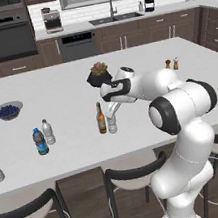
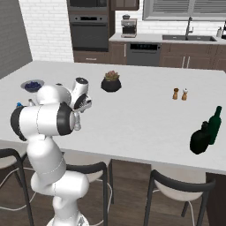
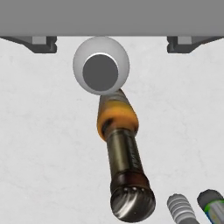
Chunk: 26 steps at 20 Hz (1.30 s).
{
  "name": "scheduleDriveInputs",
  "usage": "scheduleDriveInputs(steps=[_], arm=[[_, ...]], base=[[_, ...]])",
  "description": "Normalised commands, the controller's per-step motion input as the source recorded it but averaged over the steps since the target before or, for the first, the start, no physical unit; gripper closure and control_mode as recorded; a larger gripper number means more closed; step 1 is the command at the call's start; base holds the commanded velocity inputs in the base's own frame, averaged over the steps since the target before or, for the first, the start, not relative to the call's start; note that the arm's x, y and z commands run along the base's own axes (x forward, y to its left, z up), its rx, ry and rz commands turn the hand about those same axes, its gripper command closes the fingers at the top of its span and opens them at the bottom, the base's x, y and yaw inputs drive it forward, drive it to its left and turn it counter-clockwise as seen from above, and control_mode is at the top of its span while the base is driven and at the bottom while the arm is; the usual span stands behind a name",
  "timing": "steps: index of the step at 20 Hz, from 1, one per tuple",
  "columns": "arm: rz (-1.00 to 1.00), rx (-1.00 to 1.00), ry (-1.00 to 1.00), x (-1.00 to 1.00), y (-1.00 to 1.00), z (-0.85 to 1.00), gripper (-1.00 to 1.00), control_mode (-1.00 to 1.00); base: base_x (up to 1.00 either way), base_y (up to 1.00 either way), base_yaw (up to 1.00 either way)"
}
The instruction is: Move the plastic bottles in the middle to the plastics group, and the glass bottles in the middle to the glass group.
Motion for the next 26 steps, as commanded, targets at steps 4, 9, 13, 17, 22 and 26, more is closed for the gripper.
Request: scheduleDriveInputs(steps=[4, 9, 13, 17, 22, 26], arm=[[0.04, 0.0, 0.0, 0.0, 0.09, -0.15, -1.0, -1.0], [0.02, 0.0, 0.0, 0.01, 0.05, -0.02, -1.0, -1.0], [0.0, 0.0, 0.0, 0.0, 0.0, -0.01, -1.0, -1.0], [0.0, 0.0, 0.0, 0.05, 0.0, -0.08, -1.0, -1.0], [0.0, 0.0, 0.0, 0.05, 0.0, -0.04, -1.0, -1.0], [0.0, 0.0, -0.03, 0.04, 0.0, 0.0, -1.0, -1.0]], base=[[0.0, 0.0, 0.0], [0.0, 0.0, 0.0], [0.0, 0.0, 0.0], [0.0, 0.0, 0.0], [0.0, 0.0, 0.0], [0.0, 0.0, 0.0]])
